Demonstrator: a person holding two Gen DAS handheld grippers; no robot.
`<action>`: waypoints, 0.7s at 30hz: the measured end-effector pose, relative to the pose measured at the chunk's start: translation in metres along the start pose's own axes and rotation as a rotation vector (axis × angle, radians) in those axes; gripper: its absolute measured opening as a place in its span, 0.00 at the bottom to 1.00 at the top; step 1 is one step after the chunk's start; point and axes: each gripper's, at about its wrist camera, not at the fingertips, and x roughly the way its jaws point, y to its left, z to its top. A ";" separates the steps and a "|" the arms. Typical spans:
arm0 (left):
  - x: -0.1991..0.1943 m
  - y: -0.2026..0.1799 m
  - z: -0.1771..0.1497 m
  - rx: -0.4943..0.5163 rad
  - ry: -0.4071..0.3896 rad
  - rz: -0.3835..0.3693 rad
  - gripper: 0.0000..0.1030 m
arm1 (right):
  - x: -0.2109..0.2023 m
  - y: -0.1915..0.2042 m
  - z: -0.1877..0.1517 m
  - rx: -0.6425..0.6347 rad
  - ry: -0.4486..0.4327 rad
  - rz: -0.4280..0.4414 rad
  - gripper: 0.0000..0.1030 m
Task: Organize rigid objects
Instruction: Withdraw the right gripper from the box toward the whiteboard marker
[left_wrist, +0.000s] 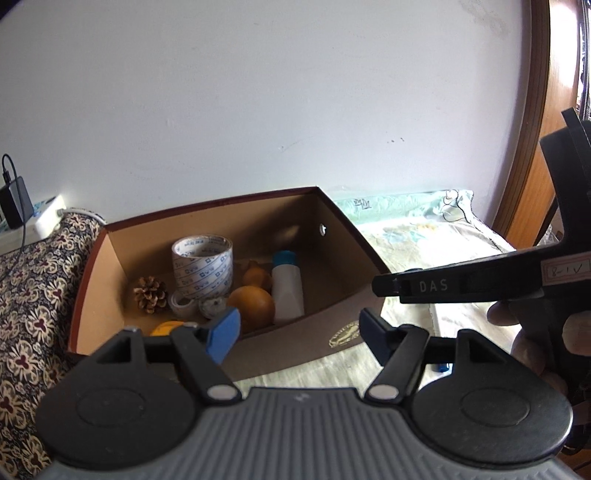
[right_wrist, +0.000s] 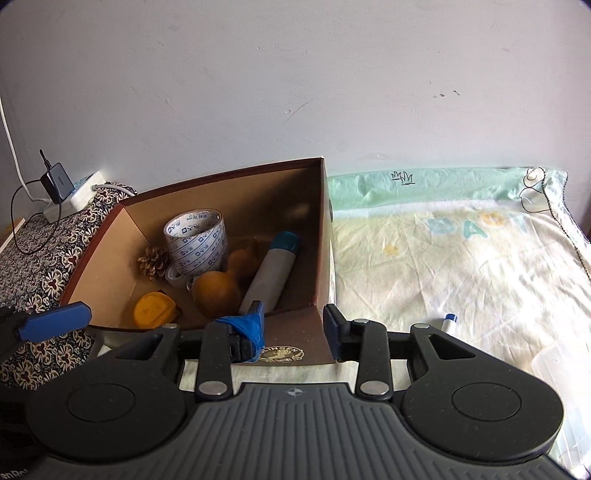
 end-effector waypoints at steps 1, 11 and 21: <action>0.001 -0.003 -0.002 0.005 0.006 -0.008 0.69 | 0.000 -0.002 -0.003 0.001 0.003 -0.009 0.18; 0.019 -0.033 -0.018 0.053 0.072 -0.081 0.69 | 0.001 -0.030 -0.029 0.058 0.053 -0.079 0.18; 0.046 -0.056 -0.034 0.082 0.149 -0.137 0.69 | 0.006 -0.053 -0.056 0.085 0.105 -0.126 0.18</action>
